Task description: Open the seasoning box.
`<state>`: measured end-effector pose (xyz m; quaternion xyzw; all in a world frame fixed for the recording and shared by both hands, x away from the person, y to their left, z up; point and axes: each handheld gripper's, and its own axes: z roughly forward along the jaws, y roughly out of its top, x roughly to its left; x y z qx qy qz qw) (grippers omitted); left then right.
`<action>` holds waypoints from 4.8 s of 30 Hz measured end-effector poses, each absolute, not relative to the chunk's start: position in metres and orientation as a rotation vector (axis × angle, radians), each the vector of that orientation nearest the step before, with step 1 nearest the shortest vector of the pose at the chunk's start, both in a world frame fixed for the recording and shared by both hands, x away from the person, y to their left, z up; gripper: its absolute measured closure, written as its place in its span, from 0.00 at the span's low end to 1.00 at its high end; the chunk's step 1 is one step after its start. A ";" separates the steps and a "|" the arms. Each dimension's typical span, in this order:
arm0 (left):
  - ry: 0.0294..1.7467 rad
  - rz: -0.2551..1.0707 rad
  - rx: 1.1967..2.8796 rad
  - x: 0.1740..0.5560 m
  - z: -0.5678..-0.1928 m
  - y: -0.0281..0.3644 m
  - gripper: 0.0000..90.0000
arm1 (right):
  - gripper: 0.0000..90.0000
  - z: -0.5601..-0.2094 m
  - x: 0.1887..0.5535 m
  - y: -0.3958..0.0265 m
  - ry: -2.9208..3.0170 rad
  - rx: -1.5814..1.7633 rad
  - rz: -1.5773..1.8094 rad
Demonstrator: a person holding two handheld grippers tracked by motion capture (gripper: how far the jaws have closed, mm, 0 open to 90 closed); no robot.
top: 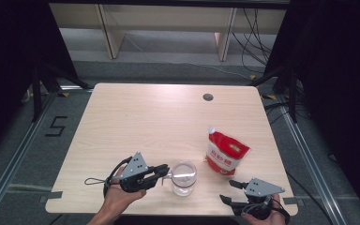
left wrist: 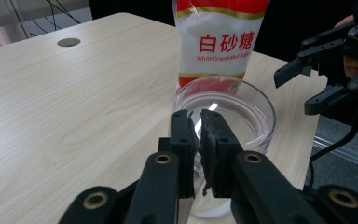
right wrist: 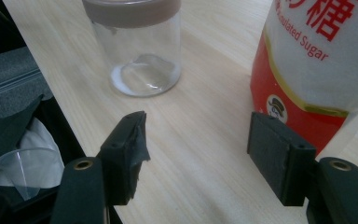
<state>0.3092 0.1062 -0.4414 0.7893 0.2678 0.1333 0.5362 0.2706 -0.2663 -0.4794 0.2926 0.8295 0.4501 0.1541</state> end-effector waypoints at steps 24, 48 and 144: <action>0.650 0.308 1.860 0.308 -0.452 0.104 0.99 | 0.71 -0.469 0.272 -0.247 2.330 0.745 1.378; 0.646 0.297 1.802 0.307 -0.459 0.109 0.99 | 0.95 -0.470 0.291 -0.208 2.329 0.633 1.449; 0.745 0.277 2.002 0.296 -0.495 0.145 0.17 | 0.98 -0.439 0.291 -0.136 2.310 0.399 1.548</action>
